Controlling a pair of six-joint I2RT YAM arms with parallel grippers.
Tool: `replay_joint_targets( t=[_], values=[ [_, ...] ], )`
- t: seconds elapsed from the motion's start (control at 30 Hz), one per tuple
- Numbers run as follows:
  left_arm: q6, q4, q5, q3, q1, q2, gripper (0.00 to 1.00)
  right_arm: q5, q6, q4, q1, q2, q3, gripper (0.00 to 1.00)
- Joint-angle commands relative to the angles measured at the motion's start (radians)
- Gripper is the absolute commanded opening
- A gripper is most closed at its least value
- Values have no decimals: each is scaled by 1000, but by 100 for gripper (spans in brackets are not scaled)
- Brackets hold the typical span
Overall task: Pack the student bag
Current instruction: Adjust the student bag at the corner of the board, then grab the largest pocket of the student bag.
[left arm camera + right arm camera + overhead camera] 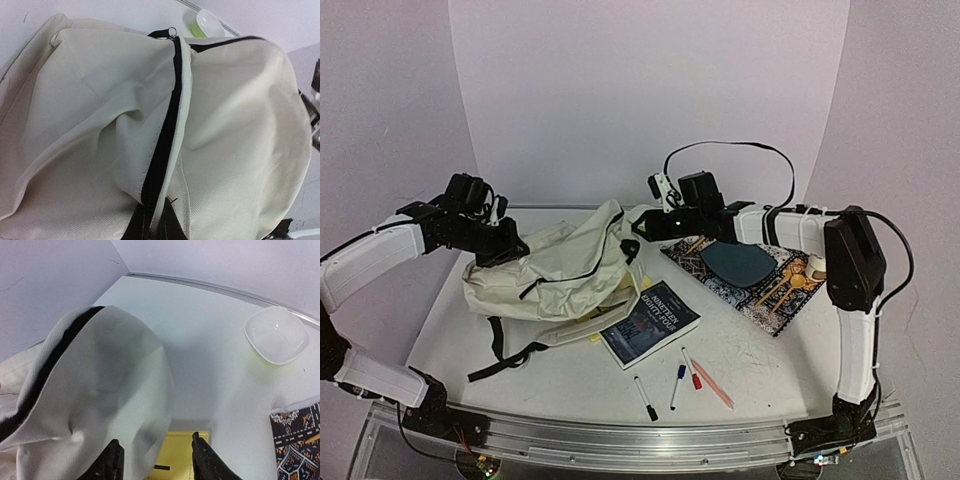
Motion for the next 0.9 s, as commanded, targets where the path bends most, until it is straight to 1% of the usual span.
replay_joint_targets(
  t=[0.0,0.03,0.2,0.4,0.5,0.6,0.7,0.87],
  values=[
    [-165,134,-94,-42,1,-52,0,112,-30,-24,1,-147,-97,55],
    [-192,150,-105,-55,1,-55,0,124,-35,-25,2,-173,-121,58],
    [-298,254,-118,-98,-7,-63,0,152,-48,-30,34,-301,-225,66],
    [-412,301,-214,-96,-73,-50,0,145,-71,-34,171,-365,-249,72],
    [-447,310,-272,-90,-125,-27,0,112,-50,-32,241,-346,-227,72],
    [-468,329,-291,-90,-162,-3,0,88,-14,-32,301,-292,-187,71],
    [-489,345,-297,-95,-181,18,0,98,2,-32,356,-243,-153,70],
    [-516,378,-303,-116,-203,31,0,92,50,-29,417,-185,-110,64]
  ],
)
